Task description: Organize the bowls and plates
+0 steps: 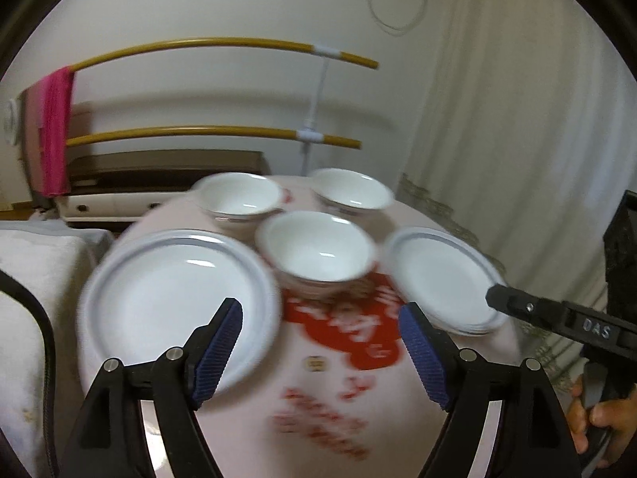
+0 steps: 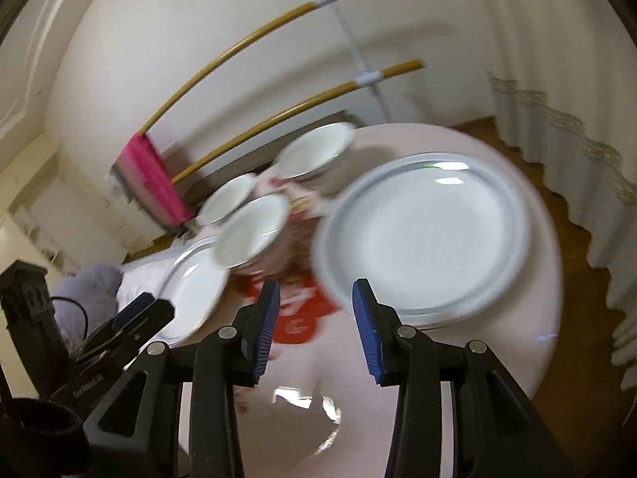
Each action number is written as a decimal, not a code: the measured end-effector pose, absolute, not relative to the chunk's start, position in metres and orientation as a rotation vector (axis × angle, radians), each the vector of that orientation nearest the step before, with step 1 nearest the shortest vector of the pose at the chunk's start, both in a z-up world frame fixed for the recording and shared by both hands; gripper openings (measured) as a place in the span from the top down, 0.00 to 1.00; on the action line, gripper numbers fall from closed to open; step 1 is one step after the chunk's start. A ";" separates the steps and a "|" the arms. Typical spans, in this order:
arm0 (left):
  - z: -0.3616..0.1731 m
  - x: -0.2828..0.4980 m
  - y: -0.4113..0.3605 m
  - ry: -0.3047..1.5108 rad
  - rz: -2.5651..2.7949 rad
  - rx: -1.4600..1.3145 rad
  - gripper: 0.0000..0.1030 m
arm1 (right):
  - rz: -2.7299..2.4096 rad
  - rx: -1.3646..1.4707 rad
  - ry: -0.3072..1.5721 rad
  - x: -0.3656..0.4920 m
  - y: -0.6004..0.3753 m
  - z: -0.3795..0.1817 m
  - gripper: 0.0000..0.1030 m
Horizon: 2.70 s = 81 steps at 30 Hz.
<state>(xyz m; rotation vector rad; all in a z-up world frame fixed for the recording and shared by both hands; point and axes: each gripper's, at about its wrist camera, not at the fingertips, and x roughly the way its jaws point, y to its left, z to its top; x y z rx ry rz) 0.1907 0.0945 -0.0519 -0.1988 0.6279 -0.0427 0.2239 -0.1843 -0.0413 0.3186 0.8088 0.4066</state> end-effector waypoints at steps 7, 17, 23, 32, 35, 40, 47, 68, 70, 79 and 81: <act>-0.060 0.174 0.180 0.613 0.084 -0.224 0.25 | 0.482 0.292 0.867 0.235 -0.098 -0.065 0.61; -0.091 0.215 0.250 0.690 0.067 -0.216 0.25 | 0.424 0.309 0.920 0.254 -0.042 -0.104 0.60; -0.109 0.261 0.270 0.751 0.053 -0.217 0.35 | 0.430 0.277 0.939 0.259 -0.025 -0.118 0.59; -0.114 0.303 0.277 0.813 0.038 -0.175 0.61 | 0.470 0.241 0.954 0.271 -0.014 -0.130 0.62; -0.120 0.312 0.280 0.819 0.031 -0.186 0.64 | 0.488 0.247 0.953 0.273 -0.008 -0.131 0.63; -0.131 0.327 0.278 0.848 0.025 -0.178 0.64 | 0.500 0.266 0.950 0.277 0.000 -0.135 0.72; -0.133 0.329 0.285 0.831 0.013 -0.201 0.67 | 0.514 0.289 0.958 0.278 -0.003 -0.141 0.83; -0.115 0.252 0.274 0.763 0.038 -0.260 0.76 | 0.600 0.295 0.966 0.266 -0.021 -0.129 0.83; -0.111 0.238 0.272 0.752 0.044 -0.267 0.76 | 0.618 0.291 0.964 0.261 -0.022 -0.126 0.83; -0.079 0.183 0.243 0.684 0.049 -0.243 0.77 | 0.669 0.299 0.927 0.236 -0.043 -0.106 0.83; -0.068 0.173 0.230 0.660 0.032 -0.237 0.77 | 0.668 0.299 0.905 0.229 -0.051 -0.098 0.83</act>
